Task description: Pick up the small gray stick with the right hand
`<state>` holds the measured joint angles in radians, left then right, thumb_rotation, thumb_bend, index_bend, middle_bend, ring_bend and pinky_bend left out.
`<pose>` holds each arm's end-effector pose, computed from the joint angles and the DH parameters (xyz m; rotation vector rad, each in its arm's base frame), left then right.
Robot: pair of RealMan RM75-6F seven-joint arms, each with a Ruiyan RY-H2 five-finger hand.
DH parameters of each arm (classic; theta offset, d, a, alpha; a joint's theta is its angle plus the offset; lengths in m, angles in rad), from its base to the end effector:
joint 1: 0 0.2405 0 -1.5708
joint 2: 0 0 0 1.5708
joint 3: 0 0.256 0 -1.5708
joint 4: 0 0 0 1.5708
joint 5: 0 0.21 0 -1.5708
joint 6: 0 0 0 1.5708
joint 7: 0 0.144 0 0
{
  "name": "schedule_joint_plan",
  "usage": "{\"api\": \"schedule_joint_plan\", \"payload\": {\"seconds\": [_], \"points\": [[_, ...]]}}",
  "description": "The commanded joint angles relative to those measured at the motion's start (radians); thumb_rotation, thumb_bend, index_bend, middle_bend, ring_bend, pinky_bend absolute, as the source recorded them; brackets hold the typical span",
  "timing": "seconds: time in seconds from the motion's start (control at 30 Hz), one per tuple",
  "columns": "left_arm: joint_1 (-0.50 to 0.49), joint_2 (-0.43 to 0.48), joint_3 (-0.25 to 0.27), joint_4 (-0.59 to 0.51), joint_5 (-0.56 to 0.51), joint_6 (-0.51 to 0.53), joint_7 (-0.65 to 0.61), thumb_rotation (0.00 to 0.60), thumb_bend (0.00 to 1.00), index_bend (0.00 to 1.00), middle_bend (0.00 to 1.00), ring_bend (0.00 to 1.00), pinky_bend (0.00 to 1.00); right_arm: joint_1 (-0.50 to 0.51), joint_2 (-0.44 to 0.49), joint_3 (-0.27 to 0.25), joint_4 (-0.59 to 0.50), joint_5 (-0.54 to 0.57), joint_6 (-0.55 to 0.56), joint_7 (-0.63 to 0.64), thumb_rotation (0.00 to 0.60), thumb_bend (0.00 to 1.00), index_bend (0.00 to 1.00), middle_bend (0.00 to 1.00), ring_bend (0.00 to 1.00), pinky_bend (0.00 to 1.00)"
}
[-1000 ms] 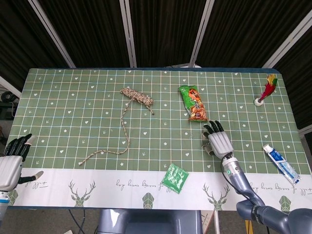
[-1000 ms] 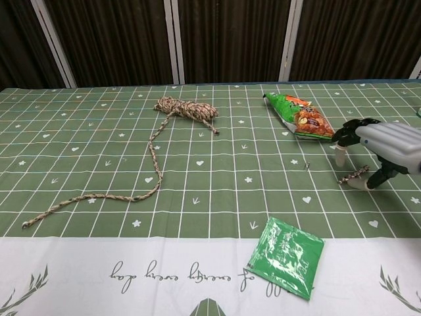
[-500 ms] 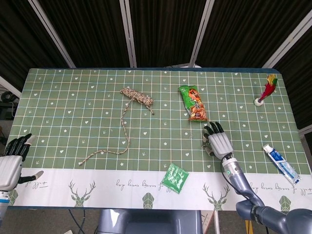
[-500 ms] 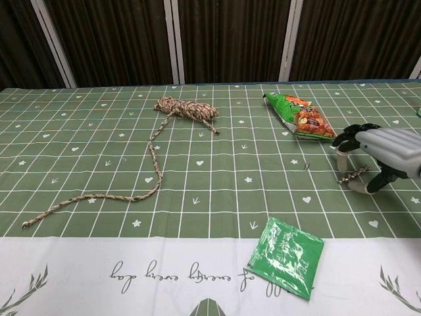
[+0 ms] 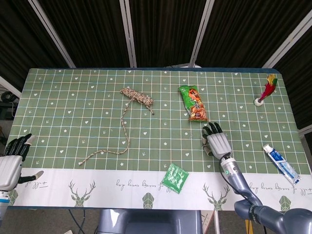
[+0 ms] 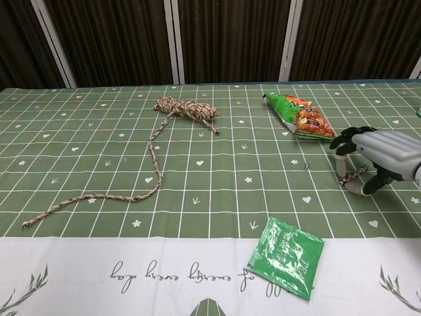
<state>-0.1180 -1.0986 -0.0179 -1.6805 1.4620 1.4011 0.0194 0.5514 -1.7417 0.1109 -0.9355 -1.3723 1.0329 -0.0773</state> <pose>-0.3050 0.1824 0.1456 -1.4321 -1.0077 -0.8613 -0.2683 -0.3343 -0.0313 1.7404 -0.8650 0.7975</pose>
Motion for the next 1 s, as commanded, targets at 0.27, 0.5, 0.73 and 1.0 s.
{"api": "schedule_joint_plan", "payload": {"seconds": [0.27, 0.5, 0.73, 1.0], "points": [[0.0, 0.001, -0.001, -0.002, -0.003, -0.002, -0.001, 0.6, 0.08, 0.0, 0.0, 0.0, 0.0, 0.001, -0.006, 0.003, 0.003, 0.003, -0.004, -0.002, 0.6, 0.26, 0.52, 0.16, 0.0, 0.0], [0.0, 0.003, -0.001, -0.006, -0.006, -0.005, -0.004, 0.6, 0.08, 0.0, 0.0, 0.0, 0.0, -0.001, -0.013, 0.001, -0.005, 0.002, -0.002, -0.007, 0.6, 0.31, 0.55, 0.16, 0.0, 0.0], [-0.001, 0.005, -0.001, -0.007, -0.007, -0.007, -0.006, 0.6, 0.08, 0.0, 0.0, 0.0, 0.0, -0.002, -0.014, 0.007, -0.015, 0.004, 0.003, -0.008, 0.6, 0.34, 0.57, 0.16, 0.0, 0.0], [-0.001, 0.006, -0.001, -0.009, -0.009, -0.009, -0.009, 0.6, 0.08, 0.0, 0.0, 0.0, 0.0, -0.004, 0.01, 0.063, -0.098, 0.065, 0.002, -0.008, 0.6, 0.34, 0.58, 0.16, 0.0, 0.0]]}}
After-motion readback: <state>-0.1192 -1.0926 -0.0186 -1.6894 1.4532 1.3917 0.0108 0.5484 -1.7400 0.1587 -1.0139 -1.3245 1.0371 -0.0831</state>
